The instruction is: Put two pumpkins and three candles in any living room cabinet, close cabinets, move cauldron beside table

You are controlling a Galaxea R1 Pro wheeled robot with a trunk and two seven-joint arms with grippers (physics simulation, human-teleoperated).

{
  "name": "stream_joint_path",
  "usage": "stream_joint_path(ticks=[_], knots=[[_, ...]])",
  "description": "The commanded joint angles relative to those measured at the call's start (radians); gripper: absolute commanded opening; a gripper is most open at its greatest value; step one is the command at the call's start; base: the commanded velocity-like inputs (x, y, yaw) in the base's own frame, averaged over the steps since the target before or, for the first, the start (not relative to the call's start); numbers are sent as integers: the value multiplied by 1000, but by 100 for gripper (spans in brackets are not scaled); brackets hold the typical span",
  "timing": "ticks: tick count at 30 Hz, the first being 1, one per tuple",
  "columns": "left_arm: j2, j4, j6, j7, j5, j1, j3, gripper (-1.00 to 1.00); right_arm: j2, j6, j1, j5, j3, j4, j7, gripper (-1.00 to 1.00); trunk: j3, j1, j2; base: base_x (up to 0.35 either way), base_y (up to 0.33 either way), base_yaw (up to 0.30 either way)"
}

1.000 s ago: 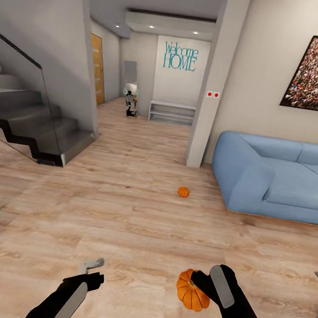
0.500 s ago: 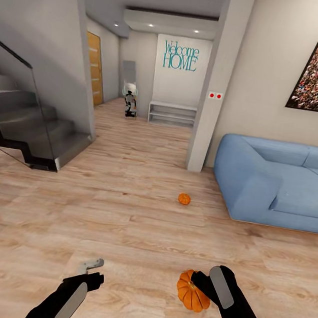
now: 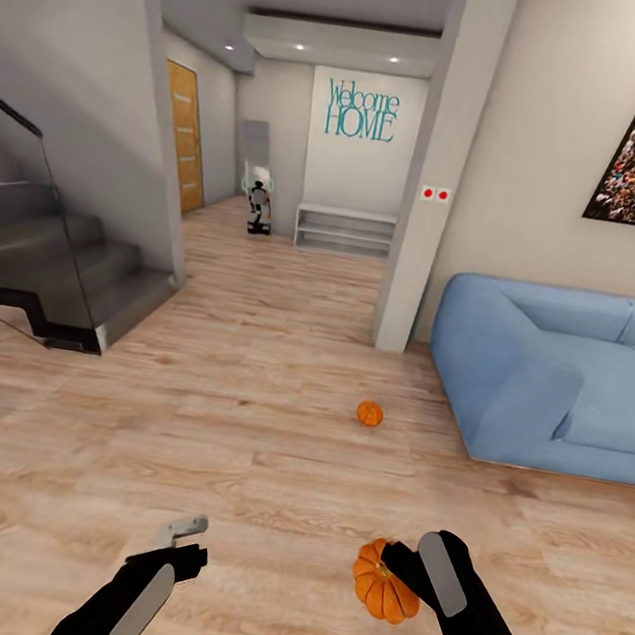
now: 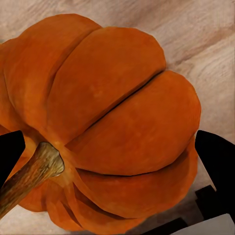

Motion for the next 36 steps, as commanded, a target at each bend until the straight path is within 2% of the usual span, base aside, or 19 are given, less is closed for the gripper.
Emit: stream_joint_path(ticks=[1, 36], knots=[[1, -2, 2, 9, 10, 0, -3, 100, 0, 0, -1, -11, -1, -2, -9, -100, -1, 1, 0, 346, 0, 0], [0, 0, 2, 9, 9, 0, -3, 100, 2, 0, -1, -9, 0, -2, -9, -100, -1, 1, 0, 346, 0, 0]])
